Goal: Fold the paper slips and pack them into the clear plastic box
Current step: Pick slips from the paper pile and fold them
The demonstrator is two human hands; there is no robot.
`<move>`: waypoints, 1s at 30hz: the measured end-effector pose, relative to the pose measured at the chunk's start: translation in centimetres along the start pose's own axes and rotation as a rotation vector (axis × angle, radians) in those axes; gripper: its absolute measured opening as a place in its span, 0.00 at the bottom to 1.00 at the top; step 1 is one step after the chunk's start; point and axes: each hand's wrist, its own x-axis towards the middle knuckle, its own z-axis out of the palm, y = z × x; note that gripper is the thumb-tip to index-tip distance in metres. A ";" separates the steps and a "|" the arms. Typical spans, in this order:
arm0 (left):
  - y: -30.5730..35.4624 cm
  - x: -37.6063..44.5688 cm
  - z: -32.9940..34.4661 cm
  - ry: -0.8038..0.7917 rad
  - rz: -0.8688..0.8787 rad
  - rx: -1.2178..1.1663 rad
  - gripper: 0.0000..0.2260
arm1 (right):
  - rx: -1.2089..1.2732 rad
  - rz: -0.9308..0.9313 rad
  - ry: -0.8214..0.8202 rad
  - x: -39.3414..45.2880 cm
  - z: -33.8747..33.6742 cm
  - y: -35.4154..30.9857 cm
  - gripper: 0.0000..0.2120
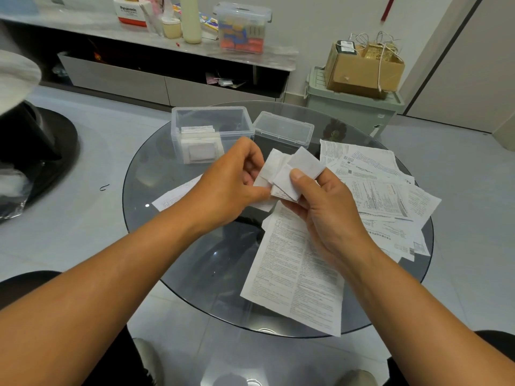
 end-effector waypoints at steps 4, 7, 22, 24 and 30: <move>0.5 0.0 -0.7 0.033 0.001 0.111 0.17 | 0.081 0.061 -0.040 0.0 -0.2 -0.4 0.14; 0.4 0.0 -1.0 0.061 -0.025 0.035 0.10 | 0.118 0.140 -0.070 0.0 -0.2 -0.4 0.12; 0.8 -0.4 -0.4 -0.083 -0.365 -0.769 0.12 | -0.035 0.095 -0.002 -0.1 0.0 0.0 0.09; 0.8 -0.4 -0.2 -0.070 -0.365 -0.763 0.11 | -0.023 0.084 0.027 -0.1 0.0 -0.1 0.09; 1.2 -1.0 1.3 -0.168 -0.297 -0.698 0.13 | -0.189 -0.064 0.035 -0.7 0.4 -0.1 0.10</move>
